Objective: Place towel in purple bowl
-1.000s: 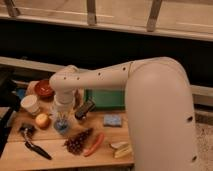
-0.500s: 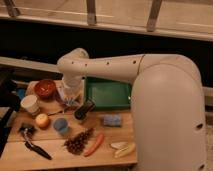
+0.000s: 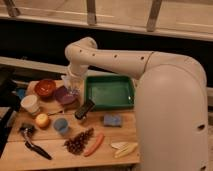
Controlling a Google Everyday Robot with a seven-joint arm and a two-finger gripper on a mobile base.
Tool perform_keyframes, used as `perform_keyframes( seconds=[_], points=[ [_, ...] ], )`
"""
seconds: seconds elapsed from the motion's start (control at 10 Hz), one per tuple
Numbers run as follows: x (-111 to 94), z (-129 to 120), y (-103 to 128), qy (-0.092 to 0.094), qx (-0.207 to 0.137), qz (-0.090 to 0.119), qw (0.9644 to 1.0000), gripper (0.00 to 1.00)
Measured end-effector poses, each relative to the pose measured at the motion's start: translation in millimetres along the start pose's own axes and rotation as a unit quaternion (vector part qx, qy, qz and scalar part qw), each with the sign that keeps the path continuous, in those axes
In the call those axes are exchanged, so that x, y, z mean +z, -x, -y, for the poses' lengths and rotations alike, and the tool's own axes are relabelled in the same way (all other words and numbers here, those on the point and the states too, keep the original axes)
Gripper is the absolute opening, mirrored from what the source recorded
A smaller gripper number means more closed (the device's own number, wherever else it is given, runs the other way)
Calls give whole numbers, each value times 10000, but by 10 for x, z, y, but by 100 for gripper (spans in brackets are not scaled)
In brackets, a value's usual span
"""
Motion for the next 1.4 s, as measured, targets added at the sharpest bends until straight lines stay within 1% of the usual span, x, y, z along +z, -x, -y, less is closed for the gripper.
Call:
perform_keyframes(
  seconds=[0.1,0.2,0.3,0.4,0.5,0.6,0.8,1.0,1.1,1.2,1.3,1.4],
  points=[
    [0,25,1,-29,4,15,10000,0],
    [9,21,80,-51,-40,115,9999,0],
    [32,23,268,-82,-149,248,9995,0],
    [44,13,343,-88,-181,290,9994,0],
    [128,-38,517,-98,-264,314,9991,0],
    [217,-93,583,-69,-303,284,9991,2],
    [510,-98,641,-25,-281,102,9995,18],
    [894,-103,679,99,-231,-73,9997,40],
    [994,-66,701,124,-179,-116,9997,48],
    [1084,-20,727,162,-121,-168,9997,59],
    [1159,-37,758,227,-97,-240,9994,72],
    [1204,-58,763,265,-86,-268,9993,77]
  ],
)
